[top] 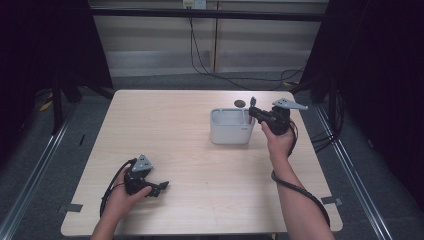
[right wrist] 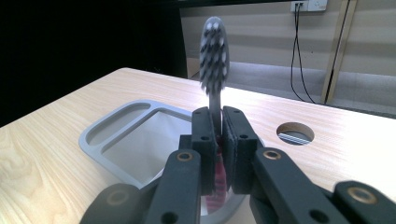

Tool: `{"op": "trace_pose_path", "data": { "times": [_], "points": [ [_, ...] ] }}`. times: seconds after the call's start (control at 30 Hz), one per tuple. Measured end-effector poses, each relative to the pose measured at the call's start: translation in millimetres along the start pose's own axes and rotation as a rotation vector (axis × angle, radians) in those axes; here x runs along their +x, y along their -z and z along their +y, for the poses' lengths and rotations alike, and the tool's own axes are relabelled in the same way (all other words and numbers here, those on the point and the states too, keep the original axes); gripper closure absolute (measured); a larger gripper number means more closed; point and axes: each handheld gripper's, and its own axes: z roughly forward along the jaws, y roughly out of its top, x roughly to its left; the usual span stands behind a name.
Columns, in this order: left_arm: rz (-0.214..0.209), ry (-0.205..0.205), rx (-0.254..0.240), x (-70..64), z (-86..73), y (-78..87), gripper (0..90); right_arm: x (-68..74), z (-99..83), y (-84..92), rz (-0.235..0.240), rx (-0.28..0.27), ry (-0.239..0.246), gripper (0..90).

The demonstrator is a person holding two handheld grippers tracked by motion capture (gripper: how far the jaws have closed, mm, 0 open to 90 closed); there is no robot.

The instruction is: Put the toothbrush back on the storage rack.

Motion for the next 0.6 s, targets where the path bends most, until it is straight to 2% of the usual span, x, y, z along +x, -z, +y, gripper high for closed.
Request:
{"op": "trace_pose_path", "data": {
  "times": [0.6],
  "points": [
    [0.000,0.000,0.000,0.0,0.0,0.0,9.4,-0.9,-4.9,-1.4,-0.010,0.016,0.000,83.9]
  ]
}}
